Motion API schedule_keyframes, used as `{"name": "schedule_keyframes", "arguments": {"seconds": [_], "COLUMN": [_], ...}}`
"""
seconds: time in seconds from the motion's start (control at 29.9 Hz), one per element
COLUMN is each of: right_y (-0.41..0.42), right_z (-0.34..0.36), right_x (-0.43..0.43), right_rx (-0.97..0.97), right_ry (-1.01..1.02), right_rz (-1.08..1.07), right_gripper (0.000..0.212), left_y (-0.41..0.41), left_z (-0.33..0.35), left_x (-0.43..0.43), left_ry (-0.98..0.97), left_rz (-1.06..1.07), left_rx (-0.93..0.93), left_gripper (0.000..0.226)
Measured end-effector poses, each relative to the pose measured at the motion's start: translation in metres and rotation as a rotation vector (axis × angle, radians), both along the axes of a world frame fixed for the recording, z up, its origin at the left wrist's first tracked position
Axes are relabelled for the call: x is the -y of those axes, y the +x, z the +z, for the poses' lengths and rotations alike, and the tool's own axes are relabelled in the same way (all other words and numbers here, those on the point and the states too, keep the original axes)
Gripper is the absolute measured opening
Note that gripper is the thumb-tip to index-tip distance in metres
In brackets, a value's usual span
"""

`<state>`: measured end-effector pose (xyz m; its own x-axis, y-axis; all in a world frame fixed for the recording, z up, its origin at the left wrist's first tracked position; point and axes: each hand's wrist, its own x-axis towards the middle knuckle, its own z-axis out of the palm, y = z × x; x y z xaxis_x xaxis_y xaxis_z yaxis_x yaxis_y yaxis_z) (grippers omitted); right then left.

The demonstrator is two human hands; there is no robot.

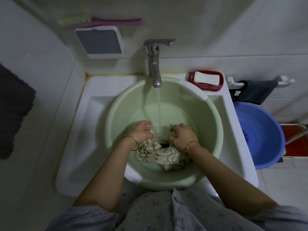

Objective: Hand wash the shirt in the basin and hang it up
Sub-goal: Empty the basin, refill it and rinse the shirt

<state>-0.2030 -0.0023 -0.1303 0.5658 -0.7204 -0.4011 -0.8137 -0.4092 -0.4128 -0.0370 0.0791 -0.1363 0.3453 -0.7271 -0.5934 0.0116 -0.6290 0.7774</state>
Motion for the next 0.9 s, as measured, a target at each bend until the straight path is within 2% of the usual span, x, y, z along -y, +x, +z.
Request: {"name": "schedule_keyframes", "arguments": {"seconds": [0.9], "right_y": [0.0011], "right_z": [0.0012], "right_x": [0.0003], "right_rx": [-0.009], "right_ry": [0.006], "right_rz": [0.003], "right_gripper": [0.039], "left_y": [0.0020], "left_z": [0.0003], "left_x": [0.0000], "left_ry": [0.014], "left_rz": [0.002], "left_rx": [0.018], "left_gripper": [0.053]}}
